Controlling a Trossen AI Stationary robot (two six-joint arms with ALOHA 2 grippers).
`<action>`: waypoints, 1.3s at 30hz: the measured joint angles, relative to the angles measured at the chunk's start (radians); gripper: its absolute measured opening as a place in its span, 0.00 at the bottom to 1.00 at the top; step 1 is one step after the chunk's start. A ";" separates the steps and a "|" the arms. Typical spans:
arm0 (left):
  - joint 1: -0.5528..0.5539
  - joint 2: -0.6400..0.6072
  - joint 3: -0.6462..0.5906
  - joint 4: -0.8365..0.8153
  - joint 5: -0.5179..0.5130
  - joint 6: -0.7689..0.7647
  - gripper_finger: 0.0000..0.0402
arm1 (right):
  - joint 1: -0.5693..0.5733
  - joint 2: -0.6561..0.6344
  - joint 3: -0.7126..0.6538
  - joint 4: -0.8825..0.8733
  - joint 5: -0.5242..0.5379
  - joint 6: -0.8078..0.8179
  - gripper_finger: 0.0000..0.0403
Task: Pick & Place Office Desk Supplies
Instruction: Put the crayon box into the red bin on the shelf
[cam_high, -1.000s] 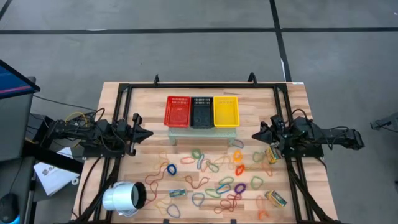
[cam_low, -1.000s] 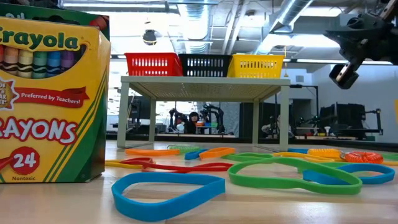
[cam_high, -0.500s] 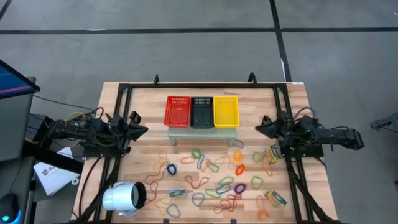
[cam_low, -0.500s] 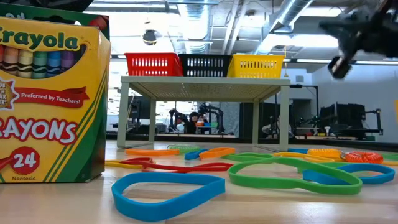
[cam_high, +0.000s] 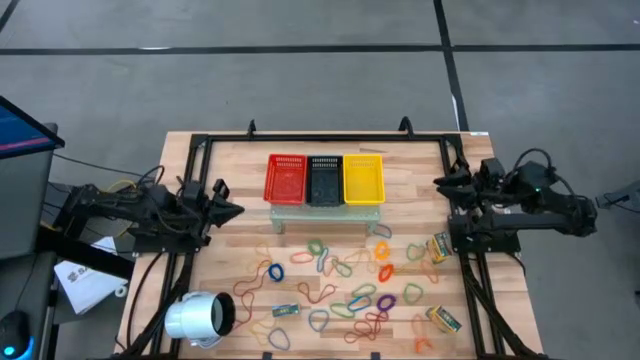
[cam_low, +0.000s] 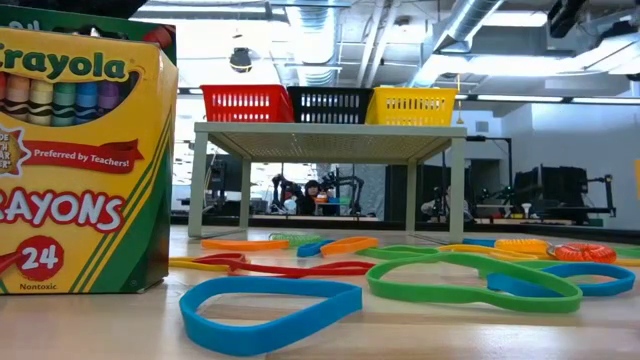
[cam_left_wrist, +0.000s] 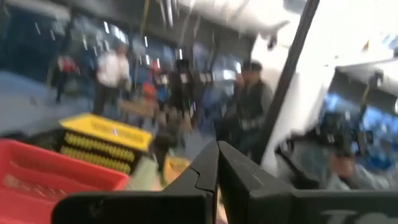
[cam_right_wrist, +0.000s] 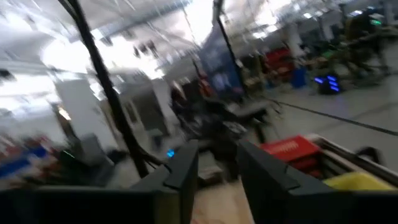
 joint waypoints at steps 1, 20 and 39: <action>-0.019 0.060 0.050 -0.034 0.001 0.000 0.00 | 0.000 0.022 0.020 -0.027 0.005 -0.020 0.31; -0.411 0.991 0.931 -0.807 -0.014 -0.008 0.12 | 0.029 0.154 0.081 -0.178 -0.004 -0.078 0.58; -0.411 1.212 0.924 -0.852 0.016 -0.084 0.92 | 0.028 0.154 0.081 -0.273 -0.005 -0.083 0.58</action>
